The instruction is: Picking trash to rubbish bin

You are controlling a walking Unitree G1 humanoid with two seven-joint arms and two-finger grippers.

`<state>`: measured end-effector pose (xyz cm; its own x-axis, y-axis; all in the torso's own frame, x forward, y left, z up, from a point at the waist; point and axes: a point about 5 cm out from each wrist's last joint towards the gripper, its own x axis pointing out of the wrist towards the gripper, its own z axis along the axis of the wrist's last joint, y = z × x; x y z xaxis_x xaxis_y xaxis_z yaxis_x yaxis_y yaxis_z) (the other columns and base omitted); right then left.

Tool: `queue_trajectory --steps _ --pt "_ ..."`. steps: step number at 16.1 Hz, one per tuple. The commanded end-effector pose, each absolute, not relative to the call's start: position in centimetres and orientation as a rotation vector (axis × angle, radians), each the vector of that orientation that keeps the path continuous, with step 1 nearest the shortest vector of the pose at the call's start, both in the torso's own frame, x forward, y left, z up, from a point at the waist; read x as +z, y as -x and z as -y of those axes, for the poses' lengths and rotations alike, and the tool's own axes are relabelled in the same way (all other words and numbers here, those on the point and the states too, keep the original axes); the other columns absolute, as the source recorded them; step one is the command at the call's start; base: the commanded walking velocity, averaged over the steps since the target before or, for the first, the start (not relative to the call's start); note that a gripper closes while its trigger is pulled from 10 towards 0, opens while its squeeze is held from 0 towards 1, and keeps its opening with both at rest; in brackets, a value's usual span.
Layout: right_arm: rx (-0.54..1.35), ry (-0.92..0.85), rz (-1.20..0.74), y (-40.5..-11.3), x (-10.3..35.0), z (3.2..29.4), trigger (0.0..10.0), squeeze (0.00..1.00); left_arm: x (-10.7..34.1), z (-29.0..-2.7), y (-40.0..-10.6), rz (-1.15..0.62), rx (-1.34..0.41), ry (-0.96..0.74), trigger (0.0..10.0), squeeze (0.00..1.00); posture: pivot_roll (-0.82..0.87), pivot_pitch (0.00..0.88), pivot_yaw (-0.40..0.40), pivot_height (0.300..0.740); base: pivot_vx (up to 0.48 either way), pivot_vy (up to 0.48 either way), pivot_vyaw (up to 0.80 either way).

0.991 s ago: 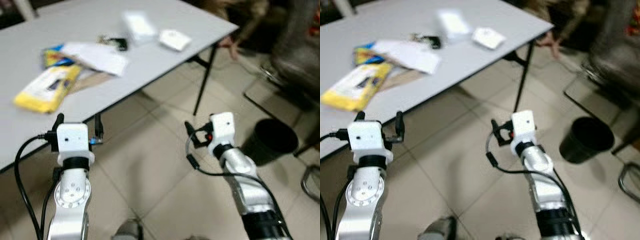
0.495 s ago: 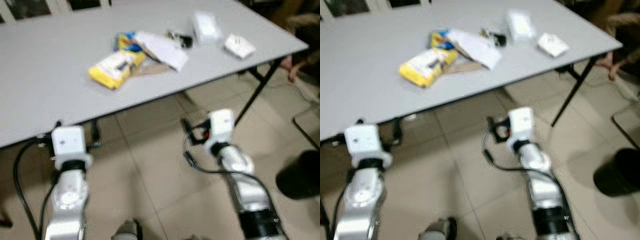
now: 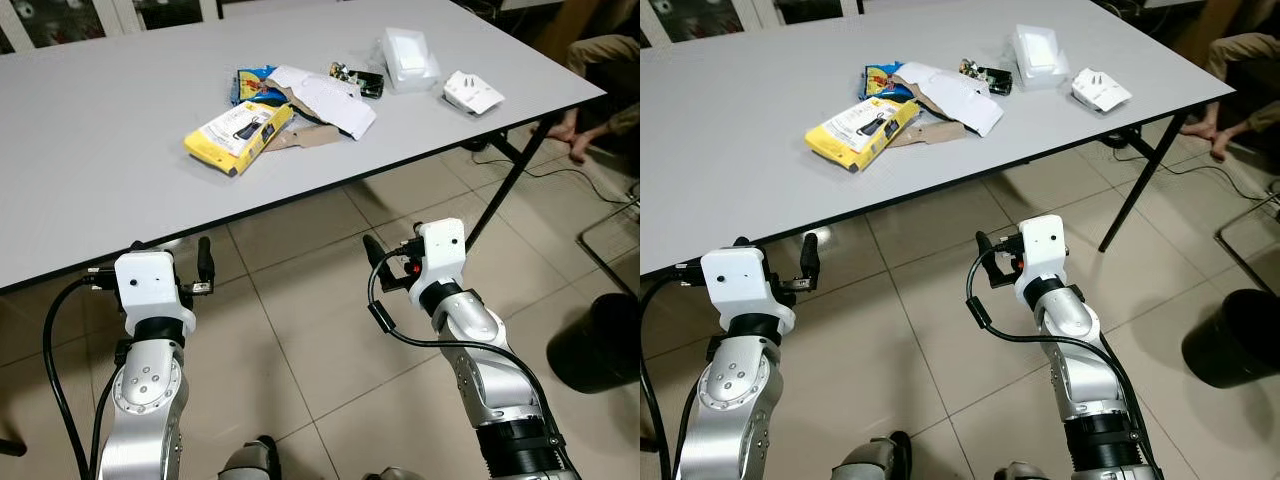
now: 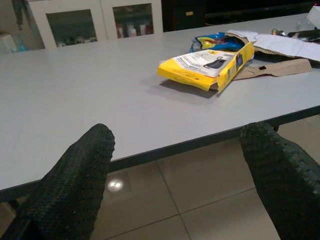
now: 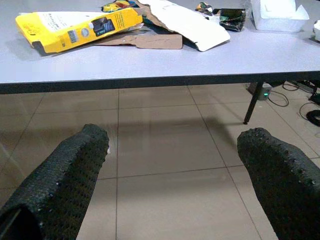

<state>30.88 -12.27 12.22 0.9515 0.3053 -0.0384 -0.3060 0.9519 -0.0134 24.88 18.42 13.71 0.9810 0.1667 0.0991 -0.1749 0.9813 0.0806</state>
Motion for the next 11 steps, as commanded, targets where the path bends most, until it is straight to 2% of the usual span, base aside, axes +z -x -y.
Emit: queue_trajectory --steps 1,11 --pt "0.308 0.011 -0.013 -30.98 12.68 12.27 10.0 0.00 14.09 -18.30 -24.91 0.099 0.155 -0.089 10.0 0.00 -0.06 0.142 -0.028 0.740 0.292 0.000 0.00" --pt "0.332 0.013 0.001 -30.79 12.68 11.61 10.0 0.00 13.70 -18.38 -24.98 0.072 0.139 -0.105 10.0 0.00 -0.05 0.145 -0.021 0.740 0.349 0.000 0.00"
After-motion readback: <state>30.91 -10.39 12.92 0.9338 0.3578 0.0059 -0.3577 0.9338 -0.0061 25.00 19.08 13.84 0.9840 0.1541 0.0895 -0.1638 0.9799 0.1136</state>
